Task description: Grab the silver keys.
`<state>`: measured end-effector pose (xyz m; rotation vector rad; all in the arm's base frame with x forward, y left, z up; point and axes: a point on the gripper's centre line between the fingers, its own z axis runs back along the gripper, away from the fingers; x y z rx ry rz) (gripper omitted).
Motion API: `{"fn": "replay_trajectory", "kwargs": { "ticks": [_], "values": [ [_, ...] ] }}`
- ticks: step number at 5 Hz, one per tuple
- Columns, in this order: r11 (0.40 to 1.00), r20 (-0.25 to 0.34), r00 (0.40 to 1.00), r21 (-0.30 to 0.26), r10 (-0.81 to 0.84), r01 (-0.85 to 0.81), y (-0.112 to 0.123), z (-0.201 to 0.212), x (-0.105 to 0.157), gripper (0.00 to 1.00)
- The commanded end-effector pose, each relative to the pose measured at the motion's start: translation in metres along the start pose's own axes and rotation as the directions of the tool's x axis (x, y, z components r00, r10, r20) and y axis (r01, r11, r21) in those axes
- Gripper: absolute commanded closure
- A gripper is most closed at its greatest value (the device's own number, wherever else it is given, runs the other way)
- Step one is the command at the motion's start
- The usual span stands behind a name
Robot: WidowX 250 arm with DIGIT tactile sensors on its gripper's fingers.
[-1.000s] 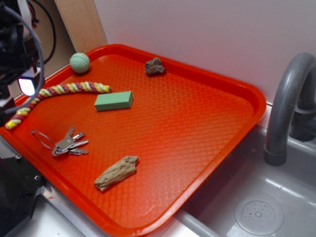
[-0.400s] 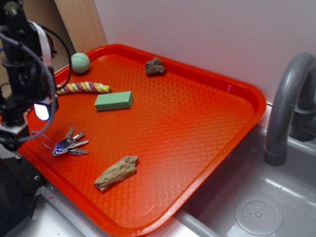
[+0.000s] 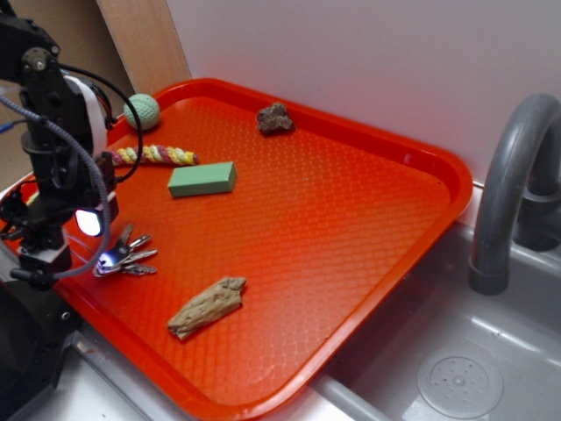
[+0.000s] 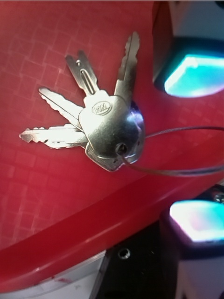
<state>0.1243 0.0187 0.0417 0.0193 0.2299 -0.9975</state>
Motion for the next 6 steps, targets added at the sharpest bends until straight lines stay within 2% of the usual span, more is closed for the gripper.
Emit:
{"fn": "replay_trajectory", "kwargs": {
  "ticks": [1, 3, 4, 5, 6],
  "values": [
    [1.000, -0.015, 1.000, -0.017, 0.016, -0.016, 0.007, 0.001, 0.004, 1.00],
    [0.998, -0.044, 0.998, -0.025, 0.052, -0.053, 0.011, 0.016, 0.001, 1.00],
    [0.972, 0.067, 0.969, -0.023, 0.237, -0.236, 0.025, 0.070, 0.003, 1.00],
    [0.885, 0.159, 0.871, -0.043, 0.465, -0.465, 0.037, 0.127, 0.010, 1.00],
    [0.757, 0.314, 0.696, -0.152, 0.646, -0.635, 0.038, 0.177, -0.009, 1.00]
  ]
}}
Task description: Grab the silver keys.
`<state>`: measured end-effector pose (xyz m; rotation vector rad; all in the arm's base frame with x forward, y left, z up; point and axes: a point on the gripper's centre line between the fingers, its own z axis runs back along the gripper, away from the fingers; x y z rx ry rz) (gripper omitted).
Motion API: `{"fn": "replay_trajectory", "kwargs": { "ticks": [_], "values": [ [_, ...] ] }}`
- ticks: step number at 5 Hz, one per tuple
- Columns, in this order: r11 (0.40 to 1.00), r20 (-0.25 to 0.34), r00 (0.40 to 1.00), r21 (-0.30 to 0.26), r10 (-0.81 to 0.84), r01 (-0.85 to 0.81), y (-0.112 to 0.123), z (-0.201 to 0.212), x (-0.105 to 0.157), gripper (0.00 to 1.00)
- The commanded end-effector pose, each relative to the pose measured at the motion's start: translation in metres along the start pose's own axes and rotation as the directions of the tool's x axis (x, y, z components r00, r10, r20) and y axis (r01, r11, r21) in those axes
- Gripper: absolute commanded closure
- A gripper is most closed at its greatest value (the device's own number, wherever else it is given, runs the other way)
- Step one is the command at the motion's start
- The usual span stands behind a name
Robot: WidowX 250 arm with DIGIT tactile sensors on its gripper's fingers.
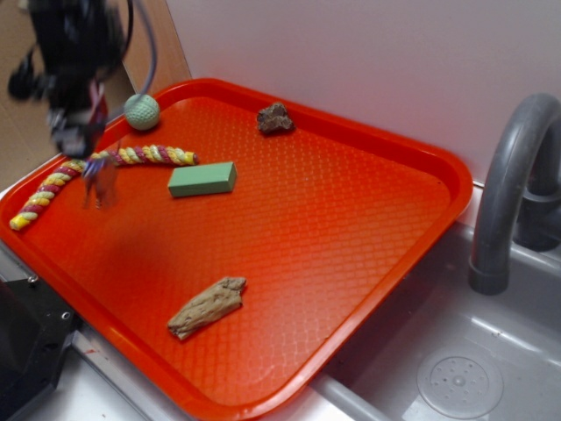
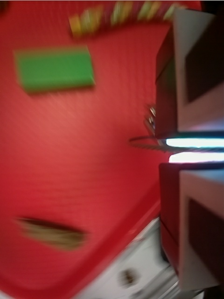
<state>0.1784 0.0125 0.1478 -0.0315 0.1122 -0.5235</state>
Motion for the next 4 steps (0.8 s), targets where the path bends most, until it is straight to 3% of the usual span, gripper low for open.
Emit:
{"fn": "replay_trajectory", "kwargs": {
  "ticks": [1, 2, 4],
  "values": [
    [0.949, 0.275, 0.910, -0.028, 0.310, -0.315, 0.007, 0.091, -0.007, 1.00],
    [0.921, 0.274, 0.891, 0.047, 0.361, -0.387, 0.003, 0.091, -0.003, 1.00],
    [0.891, 0.208, 0.893, 0.144, 0.398, -0.431, 0.017, 0.063, 0.026, 1.00]
  ]
}}
